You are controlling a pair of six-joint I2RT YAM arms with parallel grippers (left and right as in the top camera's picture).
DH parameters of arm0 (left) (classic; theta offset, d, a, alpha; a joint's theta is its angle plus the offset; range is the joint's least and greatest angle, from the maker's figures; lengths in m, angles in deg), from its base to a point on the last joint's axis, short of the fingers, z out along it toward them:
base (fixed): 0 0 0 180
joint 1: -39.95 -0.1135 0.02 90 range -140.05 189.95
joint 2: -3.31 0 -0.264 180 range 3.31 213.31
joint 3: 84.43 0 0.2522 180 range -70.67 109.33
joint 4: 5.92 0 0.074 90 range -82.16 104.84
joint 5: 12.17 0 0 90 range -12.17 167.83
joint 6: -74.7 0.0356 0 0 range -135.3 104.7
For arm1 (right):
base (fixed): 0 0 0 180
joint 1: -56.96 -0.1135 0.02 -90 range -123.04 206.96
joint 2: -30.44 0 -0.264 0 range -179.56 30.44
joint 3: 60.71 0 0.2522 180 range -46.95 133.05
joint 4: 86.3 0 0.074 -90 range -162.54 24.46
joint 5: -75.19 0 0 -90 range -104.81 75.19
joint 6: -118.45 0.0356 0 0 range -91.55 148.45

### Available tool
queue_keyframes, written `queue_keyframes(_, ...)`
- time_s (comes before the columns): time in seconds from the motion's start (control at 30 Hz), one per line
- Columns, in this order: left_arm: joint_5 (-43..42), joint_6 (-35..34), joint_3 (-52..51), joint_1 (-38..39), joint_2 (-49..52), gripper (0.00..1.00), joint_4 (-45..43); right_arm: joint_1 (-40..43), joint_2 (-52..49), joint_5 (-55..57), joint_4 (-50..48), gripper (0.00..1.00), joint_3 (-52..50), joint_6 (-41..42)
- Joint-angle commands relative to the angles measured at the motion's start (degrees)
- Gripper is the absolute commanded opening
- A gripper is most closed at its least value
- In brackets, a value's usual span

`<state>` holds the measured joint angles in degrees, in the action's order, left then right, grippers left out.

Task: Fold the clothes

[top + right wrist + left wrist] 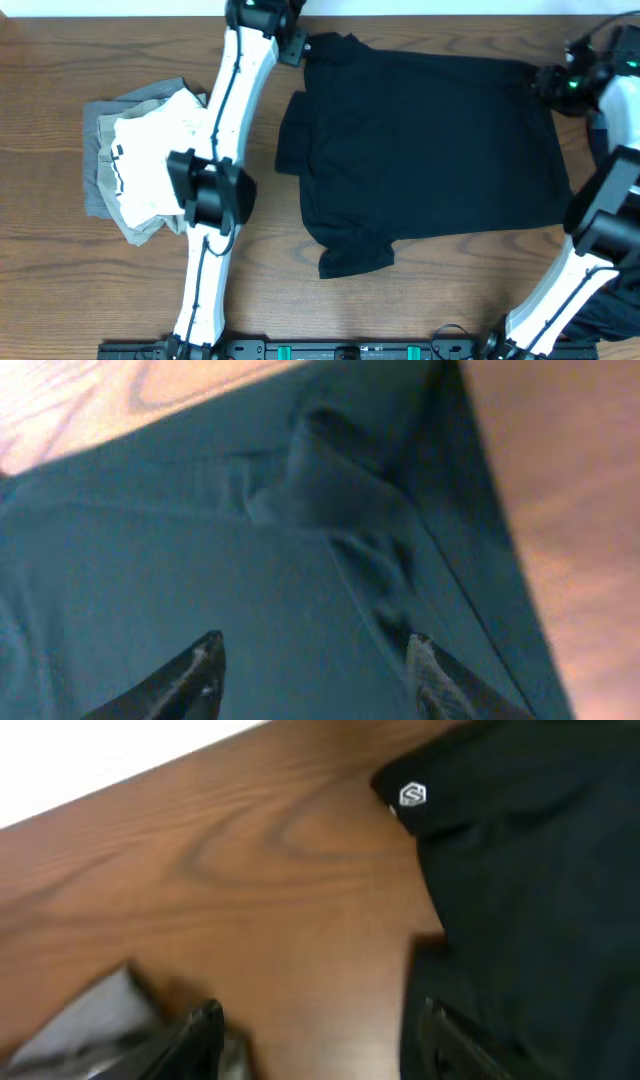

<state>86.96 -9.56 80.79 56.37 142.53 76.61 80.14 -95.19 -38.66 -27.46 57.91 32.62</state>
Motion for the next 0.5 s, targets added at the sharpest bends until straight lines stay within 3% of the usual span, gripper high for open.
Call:
queue_keyframes(0.0, -0.3, -8.1, 1.0, 0.0, -7.8, 0.67, 4.7, 0.8, 5.8, -2.7, 1.4, 0.49, 0.4, -1.2)
queue_keyframes(0.1, -7.3, -9.3, 1.0, 0.0, -9.4, 0.67, 10.4, 0.0, 5.1, -2.5, 1.7, 0.42, 0.3, -0.3)
queue_keyframes(0.27, -23.1, -9.2, 0.2, 0.6, -8.5, 0.67, 17.2, -3.2, 0.4, -2.5, -1.7, 0.47, 0.3, 2.4)
queue_keyframes(0.47, -22.9, -6.8, -5.1, 3.0, -8.1, 0.67, 20.5, -6.4, -5.3, -0.3, -9.0, 0.48, 0.3, 3.5)
